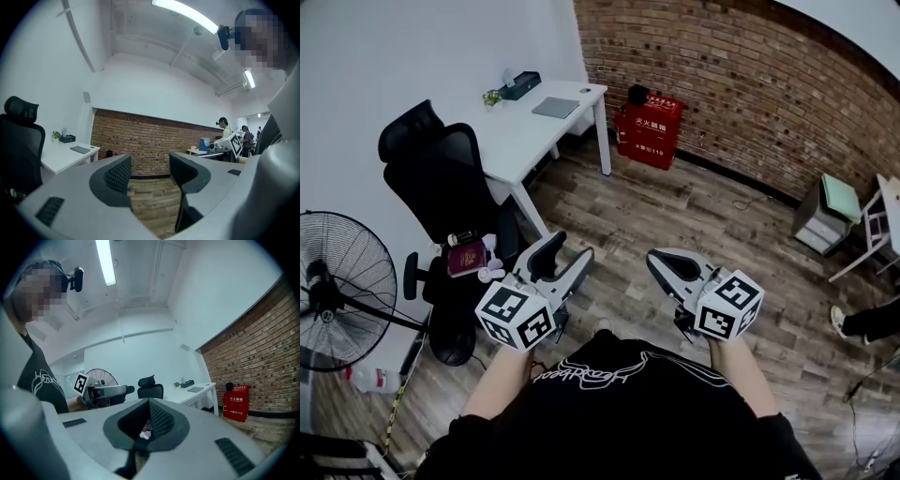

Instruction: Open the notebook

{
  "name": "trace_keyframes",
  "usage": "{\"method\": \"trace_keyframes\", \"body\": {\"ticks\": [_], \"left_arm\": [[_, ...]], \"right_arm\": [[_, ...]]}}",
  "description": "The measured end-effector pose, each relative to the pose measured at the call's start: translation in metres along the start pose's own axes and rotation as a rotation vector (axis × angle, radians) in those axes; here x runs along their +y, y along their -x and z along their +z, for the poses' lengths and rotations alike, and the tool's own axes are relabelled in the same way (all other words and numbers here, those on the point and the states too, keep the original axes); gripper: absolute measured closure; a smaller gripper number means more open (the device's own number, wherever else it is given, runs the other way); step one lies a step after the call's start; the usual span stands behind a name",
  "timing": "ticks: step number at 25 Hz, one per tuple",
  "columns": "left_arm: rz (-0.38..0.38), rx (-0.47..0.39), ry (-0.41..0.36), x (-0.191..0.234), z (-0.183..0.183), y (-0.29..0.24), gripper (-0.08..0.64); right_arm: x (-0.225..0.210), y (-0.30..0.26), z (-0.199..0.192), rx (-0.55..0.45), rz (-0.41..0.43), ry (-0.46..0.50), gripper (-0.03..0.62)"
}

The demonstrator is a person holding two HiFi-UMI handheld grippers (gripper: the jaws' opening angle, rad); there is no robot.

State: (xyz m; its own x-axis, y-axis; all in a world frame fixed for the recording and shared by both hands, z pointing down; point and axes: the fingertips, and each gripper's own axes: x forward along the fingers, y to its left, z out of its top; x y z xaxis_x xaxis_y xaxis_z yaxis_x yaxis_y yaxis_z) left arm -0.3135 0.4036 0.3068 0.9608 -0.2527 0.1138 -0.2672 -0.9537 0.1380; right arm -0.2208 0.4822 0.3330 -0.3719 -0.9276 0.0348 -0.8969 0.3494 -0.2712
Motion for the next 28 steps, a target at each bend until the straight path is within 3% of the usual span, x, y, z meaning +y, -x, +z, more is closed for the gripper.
{"method": "trace_keyframes", "body": {"ticks": [4,13,18,28], "left_arm": [[0.016,0.016,-0.027,0.026,-0.004,-0.015,0.259],[0.024,0.000,0.019,0.124,-0.004,-0.095,0.236],[0.034,0.028,0.054,0.203,-0.002,-0.169,0.226],[0.151,0.035,0.058,0.395,0.029,-0.294,0.210]], "right_arm": [[-0.018,-0.020,-0.005,0.014,-0.007,-0.010,0.593],[-0.104,-0.094,-0.001,0.045,-0.023,-0.044,0.592],[-0.183,-0.153,0.017,-0.001,0.011,-0.185,0.592],[-0.342,-0.308,0.045,0.093,0.028,-0.221,0.593]]}}
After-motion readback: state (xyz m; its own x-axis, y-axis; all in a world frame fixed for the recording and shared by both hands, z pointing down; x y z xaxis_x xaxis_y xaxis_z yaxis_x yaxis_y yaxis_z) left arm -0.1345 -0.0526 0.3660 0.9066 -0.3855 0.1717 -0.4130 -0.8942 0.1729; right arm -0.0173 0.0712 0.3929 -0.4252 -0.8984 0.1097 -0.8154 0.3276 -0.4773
